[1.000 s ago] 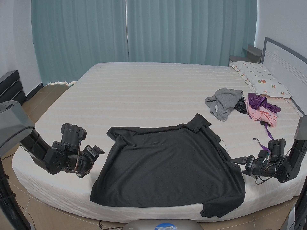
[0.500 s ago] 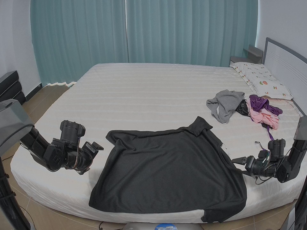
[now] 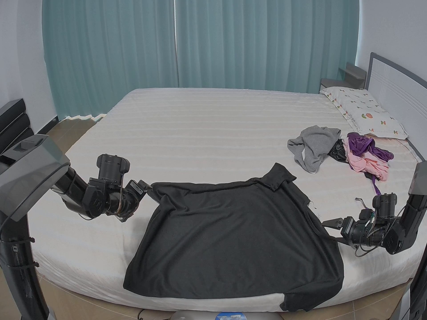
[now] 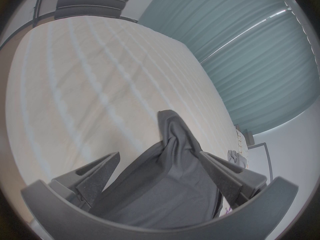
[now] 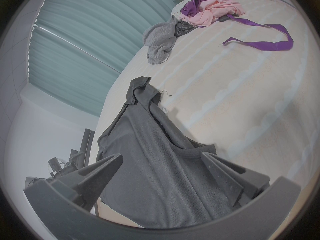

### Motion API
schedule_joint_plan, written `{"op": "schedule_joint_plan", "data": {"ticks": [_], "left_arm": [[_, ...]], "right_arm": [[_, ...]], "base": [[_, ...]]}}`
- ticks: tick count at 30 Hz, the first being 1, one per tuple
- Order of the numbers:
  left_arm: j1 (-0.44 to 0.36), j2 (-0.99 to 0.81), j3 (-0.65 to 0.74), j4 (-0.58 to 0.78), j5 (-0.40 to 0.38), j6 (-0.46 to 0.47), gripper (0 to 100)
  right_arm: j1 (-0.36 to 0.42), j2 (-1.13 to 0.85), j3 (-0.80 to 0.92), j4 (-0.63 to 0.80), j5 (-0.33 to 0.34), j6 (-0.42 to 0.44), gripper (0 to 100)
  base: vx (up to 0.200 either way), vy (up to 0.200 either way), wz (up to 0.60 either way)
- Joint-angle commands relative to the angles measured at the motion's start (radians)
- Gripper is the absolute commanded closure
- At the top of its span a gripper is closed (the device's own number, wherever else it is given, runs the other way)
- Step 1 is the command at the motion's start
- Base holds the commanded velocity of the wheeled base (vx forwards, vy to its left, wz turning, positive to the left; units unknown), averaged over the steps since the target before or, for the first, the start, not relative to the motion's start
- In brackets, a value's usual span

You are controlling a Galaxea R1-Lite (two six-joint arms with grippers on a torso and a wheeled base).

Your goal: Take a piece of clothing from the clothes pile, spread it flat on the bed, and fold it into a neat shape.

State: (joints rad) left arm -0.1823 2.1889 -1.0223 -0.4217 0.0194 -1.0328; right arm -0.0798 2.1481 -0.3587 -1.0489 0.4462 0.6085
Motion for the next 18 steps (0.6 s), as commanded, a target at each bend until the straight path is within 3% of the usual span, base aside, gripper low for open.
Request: {"op": "schedule_joint_plan", "data": {"ticks": [1,5,11,18], "left_arm": [[0.035,0.192,-0.196,0.003,-0.032,0.054,0],[0.040,0.272,-0.337,0.008,-0.087,0.071,0],[0.038,0.376,-0.484,0.009,-0.082,0.099,0],[0.037,0.433,-0.553,0.009,-0.065,0.119,0]], "right_arm": [[0.000,0.001,0.000,0.000,0.000,0.000,0],[0.000,0.001,0.000,0.000,0.000,0.000,0],[0.000,0.003,0.001,0.001,-0.001,0.000,0],[0.002,0.003,0.003,0.001,0.000,0.000,0]], "base": [[0.000,0.000,0.00],[0.000,0.000,0.00],[0.000,0.000,0.00],[0.000,0.000,0.00]]}}
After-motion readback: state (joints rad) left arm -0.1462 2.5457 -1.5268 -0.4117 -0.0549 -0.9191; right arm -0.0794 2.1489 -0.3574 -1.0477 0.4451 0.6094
